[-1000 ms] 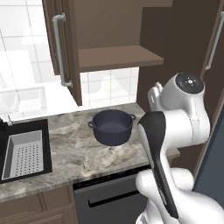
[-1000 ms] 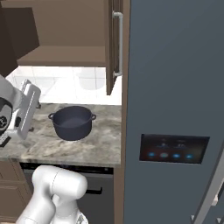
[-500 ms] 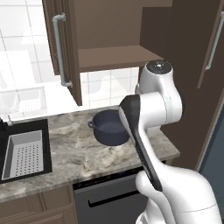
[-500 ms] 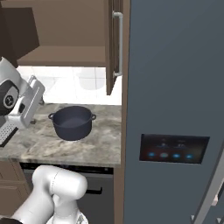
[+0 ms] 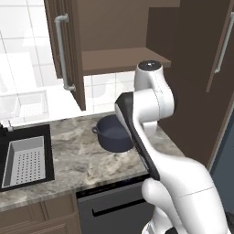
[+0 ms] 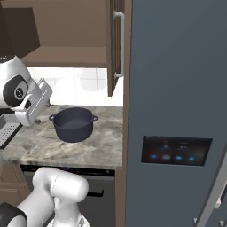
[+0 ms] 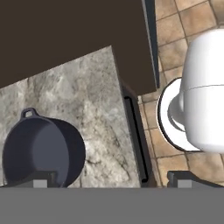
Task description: Pick the kettle from the cabinet and place it on a stove burner. Then pick the pot from the counter and place it on another stove burner. Finally, turn both burners on.
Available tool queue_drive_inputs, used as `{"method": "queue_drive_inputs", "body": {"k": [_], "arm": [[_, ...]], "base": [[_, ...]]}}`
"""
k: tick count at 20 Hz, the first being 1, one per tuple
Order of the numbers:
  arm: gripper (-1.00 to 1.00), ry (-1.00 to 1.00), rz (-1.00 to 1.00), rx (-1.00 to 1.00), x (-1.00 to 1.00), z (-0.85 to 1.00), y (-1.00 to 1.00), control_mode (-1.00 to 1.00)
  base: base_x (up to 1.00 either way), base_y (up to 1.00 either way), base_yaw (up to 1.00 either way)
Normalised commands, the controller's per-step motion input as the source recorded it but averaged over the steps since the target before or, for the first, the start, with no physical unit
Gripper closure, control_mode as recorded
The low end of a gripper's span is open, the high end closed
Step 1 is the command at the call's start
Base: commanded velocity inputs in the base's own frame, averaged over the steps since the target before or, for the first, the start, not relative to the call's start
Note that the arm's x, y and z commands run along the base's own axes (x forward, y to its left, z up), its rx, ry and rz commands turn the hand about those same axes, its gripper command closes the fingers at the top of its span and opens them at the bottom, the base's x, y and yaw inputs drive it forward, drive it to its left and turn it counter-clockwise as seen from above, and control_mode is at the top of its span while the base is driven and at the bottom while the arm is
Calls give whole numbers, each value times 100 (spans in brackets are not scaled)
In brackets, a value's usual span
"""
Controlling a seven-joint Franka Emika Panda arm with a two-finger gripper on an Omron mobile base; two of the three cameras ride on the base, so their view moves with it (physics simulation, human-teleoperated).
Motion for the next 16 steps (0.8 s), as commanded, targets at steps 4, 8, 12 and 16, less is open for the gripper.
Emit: {"method": "queue_drive_inputs", "body": {"k": [4,8,12,16], "arm": [[-100,0,-6,0,14,-37,0,-100],[-100,0,-4,0,8,-37,0,-100],[-100,0,-4,0,5,-31,0,-100],[-100,0,-3,0,13,-18,0,-100]], "base": [[0,0,0],[0,0,0],[0,0,0],[0,0,0]]}}
